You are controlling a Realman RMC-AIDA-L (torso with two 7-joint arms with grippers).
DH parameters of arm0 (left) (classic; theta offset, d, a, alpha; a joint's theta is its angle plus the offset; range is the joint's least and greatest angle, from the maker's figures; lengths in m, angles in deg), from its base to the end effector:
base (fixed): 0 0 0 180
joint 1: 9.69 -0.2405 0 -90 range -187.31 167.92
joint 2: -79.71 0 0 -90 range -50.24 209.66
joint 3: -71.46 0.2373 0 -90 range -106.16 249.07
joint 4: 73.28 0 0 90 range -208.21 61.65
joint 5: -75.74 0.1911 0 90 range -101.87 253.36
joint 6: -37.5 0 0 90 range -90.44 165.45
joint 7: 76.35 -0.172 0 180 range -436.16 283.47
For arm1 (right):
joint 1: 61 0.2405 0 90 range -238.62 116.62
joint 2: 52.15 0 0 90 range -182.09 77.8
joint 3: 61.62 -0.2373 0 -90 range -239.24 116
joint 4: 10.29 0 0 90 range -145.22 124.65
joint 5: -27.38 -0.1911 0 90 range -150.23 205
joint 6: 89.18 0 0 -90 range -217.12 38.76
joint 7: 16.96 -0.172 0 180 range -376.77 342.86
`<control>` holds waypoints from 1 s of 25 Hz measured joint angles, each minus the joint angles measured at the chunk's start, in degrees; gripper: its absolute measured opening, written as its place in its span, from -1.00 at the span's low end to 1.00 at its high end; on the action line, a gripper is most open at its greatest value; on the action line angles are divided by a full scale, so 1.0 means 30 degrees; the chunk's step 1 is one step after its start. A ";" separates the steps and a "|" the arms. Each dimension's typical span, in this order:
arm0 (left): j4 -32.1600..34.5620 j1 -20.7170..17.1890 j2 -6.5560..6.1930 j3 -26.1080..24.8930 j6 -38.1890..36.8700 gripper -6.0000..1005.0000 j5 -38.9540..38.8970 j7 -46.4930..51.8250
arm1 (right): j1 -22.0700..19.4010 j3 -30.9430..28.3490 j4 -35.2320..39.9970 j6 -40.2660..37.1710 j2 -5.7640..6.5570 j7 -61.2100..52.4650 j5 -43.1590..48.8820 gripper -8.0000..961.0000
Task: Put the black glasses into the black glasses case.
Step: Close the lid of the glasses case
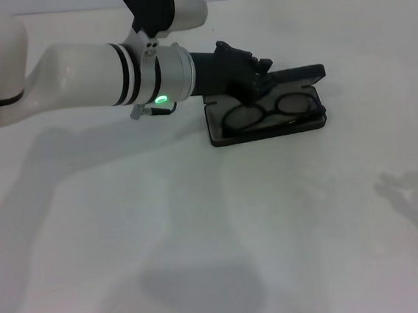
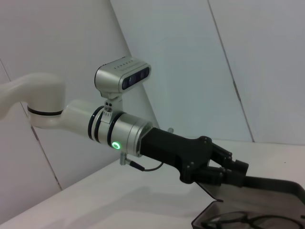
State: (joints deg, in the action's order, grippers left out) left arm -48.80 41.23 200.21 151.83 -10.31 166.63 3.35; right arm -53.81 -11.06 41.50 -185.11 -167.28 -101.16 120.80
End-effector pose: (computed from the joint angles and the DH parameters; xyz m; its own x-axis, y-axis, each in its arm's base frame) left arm -0.1350 0.3960 -0.1122 0.9438 0.1855 0.2736 0.2733 -0.9035 -0.3303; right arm 0.2697 0.2445 0.0461 0.6854 -0.3618 -0.6319 -0.5819 -0.7938 -0.1766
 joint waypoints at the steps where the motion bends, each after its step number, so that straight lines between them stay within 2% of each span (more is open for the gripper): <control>1: 0.0004 -0.0037 0.0001 0.0095 -0.0089 -0.50 -0.0026 0.0002 | 0.0013 -0.0002 -0.0022 0.0008 0.0000 0.0004 0.0000 -0.41; 15: -0.0012 -0.0210 -0.0059 0.0926 -0.1467 -0.50 -0.0160 0.0007 | 0.0122 0.0179 -0.0248 0.0068 0.0001 0.0035 0.0002 -0.37; 25: -0.0032 -0.0428 -0.0079 0.2255 -0.1775 -0.51 -0.0138 0.0059 | 0.0170 0.0211 -0.0243 0.0044 0.0001 0.0031 0.0002 -0.35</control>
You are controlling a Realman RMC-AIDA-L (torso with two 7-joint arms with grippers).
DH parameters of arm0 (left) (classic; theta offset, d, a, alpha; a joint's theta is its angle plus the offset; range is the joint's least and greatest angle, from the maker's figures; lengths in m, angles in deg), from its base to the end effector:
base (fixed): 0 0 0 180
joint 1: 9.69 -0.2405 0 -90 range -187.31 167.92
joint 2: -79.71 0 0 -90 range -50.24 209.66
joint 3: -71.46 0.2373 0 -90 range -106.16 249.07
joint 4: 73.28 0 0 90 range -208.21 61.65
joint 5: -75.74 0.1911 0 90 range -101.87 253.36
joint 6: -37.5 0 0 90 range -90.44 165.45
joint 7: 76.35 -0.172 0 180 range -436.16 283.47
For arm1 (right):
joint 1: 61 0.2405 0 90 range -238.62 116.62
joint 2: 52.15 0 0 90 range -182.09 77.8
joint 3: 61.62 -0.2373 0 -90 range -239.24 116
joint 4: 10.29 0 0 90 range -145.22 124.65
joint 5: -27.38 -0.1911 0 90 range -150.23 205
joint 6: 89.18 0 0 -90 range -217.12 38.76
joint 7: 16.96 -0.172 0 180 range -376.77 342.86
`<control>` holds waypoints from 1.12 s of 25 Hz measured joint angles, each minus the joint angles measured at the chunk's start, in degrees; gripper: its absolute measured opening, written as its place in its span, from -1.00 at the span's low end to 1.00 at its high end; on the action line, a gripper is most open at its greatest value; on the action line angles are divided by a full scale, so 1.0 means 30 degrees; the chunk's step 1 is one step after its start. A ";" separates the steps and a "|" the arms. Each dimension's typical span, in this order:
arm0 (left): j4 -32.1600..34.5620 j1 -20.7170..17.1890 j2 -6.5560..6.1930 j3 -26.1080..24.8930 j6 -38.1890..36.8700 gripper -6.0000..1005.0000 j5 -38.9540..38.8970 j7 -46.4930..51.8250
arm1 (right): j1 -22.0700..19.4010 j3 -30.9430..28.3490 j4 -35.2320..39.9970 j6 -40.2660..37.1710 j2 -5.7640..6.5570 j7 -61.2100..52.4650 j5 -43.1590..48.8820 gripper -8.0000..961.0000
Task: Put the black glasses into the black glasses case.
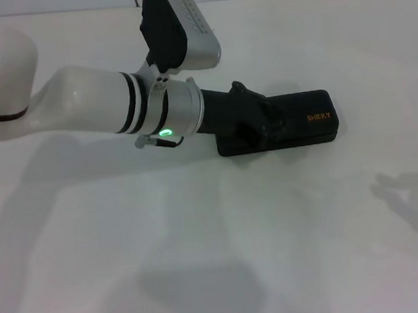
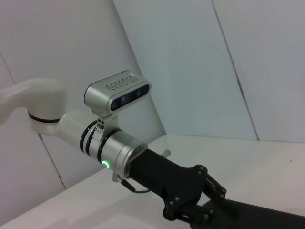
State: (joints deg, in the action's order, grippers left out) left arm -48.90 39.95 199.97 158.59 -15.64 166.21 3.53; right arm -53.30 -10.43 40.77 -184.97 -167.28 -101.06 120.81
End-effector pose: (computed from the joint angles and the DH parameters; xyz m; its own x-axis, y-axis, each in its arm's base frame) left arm -0.1431 0.3648 -0.1279 0.9639 0.1667 0.2075 0.2095 -0.9560 -0.2054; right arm 0.2682 0.2455 0.0425 0.6844 -0.3670 -0.6300 -0.5792 -0.7985 -0.1640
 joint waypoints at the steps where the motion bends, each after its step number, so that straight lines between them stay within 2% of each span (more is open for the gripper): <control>1: 0.0005 -0.0018 0.0003 0.0043 -0.0102 -0.51 0.0006 0.0001 | 0.0001 0.0006 0.0000 -0.0020 -0.0001 -0.0001 0.0000 -0.35; 5: 0.0570 -0.0372 -0.0014 0.0265 -0.0952 -0.51 0.0005 0.0013 | 0.0038 0.0031 0.0001 -0.0089 -0.0001 -0.0002 0.0000 -0.34; 8: 0.2487 -0.1267 -0.0040 0.0314 -0.2129 -0.51 -0.0012 0.0249 | -0.0041 0.0021 -0.0001 -0.0198 -0.0015 -0.0002 0.0002 -0.33; 11: 0.6040 -0.3020 -0.0102 0.0305 -0.3506 -0.51 -0.0030 0.1116 | -0.0156 -0.0131 0.0004 -0.0550 -0.0007 0.0023 0.0003 -0.33; 15: 1.1623 -0.6390 -0.0269 -0.0319 -0.5156 -0.51 0.0096 0.2460 | -0.0115 -0.0219 0.0074 -0.0851 0.0001 0.0207 -0.0084 -0.32; 18: 1.4208 -0.8367 -0.0293 -0.1336 -0.6035 -0.51 0.0146 0.2900 | -0.0070 -0.0233 0.0177 -0.0775 0.0000 0.0333 -0.0179 -0.31; 28: 1.3796 -0.8507 -0.0282 -0.2776 -0.8892 -0.50 0.0060 0.3098 | 0.1296 -0.0076 0.0209 -0.0803 0.0041 0.0440 -0.0080 -0.29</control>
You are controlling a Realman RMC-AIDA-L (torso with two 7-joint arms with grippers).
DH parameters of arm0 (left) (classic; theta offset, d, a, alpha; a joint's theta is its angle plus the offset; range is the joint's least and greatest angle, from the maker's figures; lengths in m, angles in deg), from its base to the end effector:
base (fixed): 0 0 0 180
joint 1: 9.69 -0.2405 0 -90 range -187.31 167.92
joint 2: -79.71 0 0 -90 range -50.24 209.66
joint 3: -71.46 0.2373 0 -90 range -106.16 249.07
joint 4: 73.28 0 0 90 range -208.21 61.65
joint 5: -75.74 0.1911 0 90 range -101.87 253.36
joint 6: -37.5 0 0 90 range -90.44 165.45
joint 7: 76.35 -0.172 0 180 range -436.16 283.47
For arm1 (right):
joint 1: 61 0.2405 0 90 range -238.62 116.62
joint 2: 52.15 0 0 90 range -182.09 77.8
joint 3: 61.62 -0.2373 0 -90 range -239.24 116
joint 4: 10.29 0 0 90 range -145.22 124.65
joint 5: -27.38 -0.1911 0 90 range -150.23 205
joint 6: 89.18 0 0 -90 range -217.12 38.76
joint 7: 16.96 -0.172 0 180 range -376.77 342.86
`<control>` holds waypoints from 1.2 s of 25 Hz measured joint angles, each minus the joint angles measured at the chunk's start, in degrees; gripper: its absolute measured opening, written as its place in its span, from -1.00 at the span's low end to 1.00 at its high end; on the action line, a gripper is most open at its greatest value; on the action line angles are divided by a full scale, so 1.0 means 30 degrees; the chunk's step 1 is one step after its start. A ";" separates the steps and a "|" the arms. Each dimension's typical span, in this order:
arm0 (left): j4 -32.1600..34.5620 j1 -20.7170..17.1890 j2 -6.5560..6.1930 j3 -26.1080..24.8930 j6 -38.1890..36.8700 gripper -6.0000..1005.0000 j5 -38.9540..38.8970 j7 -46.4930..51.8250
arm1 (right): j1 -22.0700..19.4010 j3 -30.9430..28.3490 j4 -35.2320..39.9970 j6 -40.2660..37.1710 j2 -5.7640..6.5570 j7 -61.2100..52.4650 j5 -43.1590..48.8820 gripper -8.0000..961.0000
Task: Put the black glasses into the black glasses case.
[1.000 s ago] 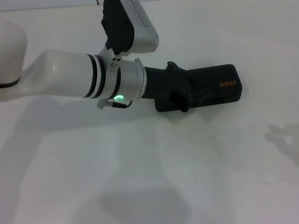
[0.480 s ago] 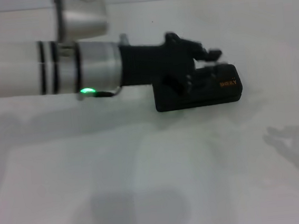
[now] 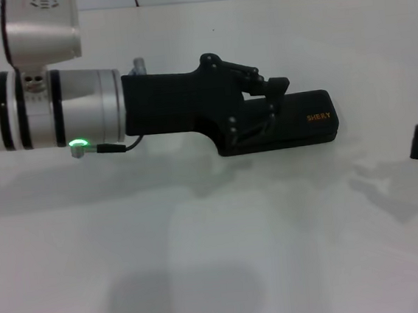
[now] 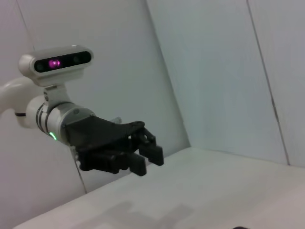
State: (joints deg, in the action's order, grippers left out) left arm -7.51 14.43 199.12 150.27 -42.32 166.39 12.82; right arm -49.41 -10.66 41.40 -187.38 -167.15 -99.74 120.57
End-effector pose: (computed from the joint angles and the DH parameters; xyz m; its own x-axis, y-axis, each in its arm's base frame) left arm -0.1113 0.3021 -0.0322 0.8615 0.0443 0.5059 0.1170 -0.9867 -0.1128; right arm 0.2459 0.2587 0.0450 0.7218 -0.2859 -0.6303 -0.4804 -0.8626 -0.1588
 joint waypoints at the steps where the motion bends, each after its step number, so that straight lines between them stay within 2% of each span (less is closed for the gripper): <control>1: 0.0000 0.0000 0.0000 0.0000 0.0000 -0.50 0.0000 0.0000 | 0.0190 0.0004 -0.0104 0.0244 0.0002 0.0000 0.0025 -0.28; 4: -0.0964 0.0069 0.0044 -0.1066 0.0011 -0.50 -0.0022 -0.0086 | 0.0733 0.0084 -0.0510 0.1930 -0.0042 0.0057 -0.0058 -0.28; 11: -0.3352 0.0650 0.0097 -0.1564 0.0057 -0.50 -0.0470 -0.0993 | 0.2993 0.2134 -0.1732 0.6994 -0.0187 0.0950 -0.0133 -0.26; 15: -0.4780 0.1117 0.0125 -0.1575 0.0391 -0.49 -0.0610 -0.1683 | 0.4597 0.3856 -0.2664 0.9965 -0.0188 0.1211 0.0001 -0.42; 16: -0.5107 0.1222 0.0125 -0.1574 0.0521 -0.49 -0.0662 -0.1772 | 0.5475 0.4960 -0.3160 1.1291 -0.0172 0.1232 0.0029 -0.49; 20: -0.5731 0.1322 0.0136 -0.1574 0.0669 -0.48 -0.0814 -0.1971 | 0.6167 0.6250 -0.3527 1.2535 -0.0197 0.1233 0.0046 -0.76; 24: -0.5747 0.1073 0.0158 -0.1559 0.0667 -0.46 -0.1076 -0.2085 | 0.6456 0.7217 -0.3642 1.3354 -0.0227 0.1162 0.0055 -0.79; 30: -0.5930 0.0989 0.0155 -0.1543 0.0663 -0.44 -0.1123 -0.2229 | 0.6493 0.7285 -0.3820 1.3427 -0.0251 0.1038 0.0064 -0.79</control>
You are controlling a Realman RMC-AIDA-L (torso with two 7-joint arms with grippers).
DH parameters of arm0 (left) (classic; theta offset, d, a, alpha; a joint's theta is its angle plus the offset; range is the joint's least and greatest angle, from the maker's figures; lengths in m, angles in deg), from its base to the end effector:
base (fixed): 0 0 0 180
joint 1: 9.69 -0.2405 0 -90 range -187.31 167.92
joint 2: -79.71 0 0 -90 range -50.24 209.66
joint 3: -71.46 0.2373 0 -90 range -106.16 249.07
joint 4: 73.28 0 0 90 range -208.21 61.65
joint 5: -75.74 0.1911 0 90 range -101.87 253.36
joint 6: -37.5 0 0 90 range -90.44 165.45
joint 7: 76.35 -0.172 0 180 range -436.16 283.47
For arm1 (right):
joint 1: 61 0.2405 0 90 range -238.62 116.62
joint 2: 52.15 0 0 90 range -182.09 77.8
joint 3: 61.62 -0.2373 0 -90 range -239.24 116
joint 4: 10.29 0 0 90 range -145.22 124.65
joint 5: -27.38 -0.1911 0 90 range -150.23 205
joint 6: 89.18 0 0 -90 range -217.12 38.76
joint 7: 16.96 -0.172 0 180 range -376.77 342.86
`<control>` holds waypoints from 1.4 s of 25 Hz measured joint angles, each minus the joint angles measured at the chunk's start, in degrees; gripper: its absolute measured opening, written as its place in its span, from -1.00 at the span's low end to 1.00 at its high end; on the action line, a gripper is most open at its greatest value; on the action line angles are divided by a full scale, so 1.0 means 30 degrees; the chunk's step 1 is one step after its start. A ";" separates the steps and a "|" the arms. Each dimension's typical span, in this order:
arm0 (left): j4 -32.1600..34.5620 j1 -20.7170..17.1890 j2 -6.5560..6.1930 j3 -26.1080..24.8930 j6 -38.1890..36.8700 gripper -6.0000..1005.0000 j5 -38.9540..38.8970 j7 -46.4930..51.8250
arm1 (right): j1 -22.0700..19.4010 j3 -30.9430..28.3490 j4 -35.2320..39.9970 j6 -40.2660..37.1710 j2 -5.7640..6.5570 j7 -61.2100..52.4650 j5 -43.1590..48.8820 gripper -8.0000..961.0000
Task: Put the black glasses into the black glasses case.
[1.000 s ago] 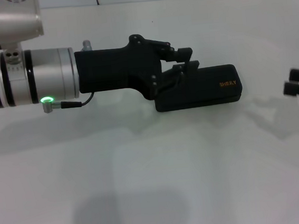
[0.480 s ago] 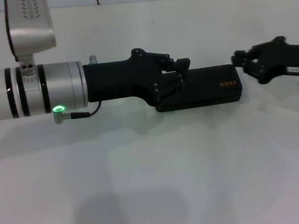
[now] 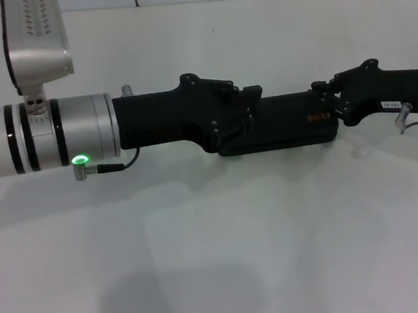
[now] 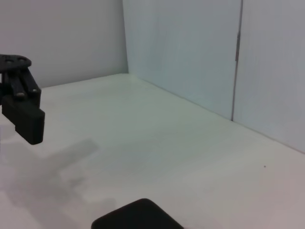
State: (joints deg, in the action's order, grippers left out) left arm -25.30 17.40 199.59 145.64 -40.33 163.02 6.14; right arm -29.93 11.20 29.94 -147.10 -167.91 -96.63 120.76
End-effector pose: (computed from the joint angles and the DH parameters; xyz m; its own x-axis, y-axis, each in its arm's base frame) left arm -0.1483 0.3156 -0.0495 0.8044 0.1973 0.5604 0.2960 -0.9509 -0.0901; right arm 0.2124 0.3743 -0.0372 0.9018 -0.2315 -0.3650 -0.3784 -0.8309 -0.4078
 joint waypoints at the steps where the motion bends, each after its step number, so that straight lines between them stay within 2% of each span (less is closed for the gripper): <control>1: 0.0000 0.0000 0.0000 0.0000 0.0000 -0.44 0.0000 0.0000 | 0.0023 0.0005 -0.0086 0.0007 0.0000 -0.0045 0.0001 -0.79; 23: -0.0668 -0.0026 -0.0001 -0.0031 -0.0029 -0.37 -0.0470 -0.0827 | 0.1287 0.0103 -0.2473 0.0279 0.0064 -0.0280 0.0006 -0.72; 35: -0.0801 -0.0055 -0.0001 0.0004 -0.0141 -0.33 -0.0511 -0.0864 | 0.1260 0.0244 -0.2412 0.0265 0.0027 -0.0543 0.0222 -0.63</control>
State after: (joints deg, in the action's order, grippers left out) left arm -27.70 17.23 199.59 145.65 -40.75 161.49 3.55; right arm -26.16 11.93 22.70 -146.31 -167.82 -98.26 121.43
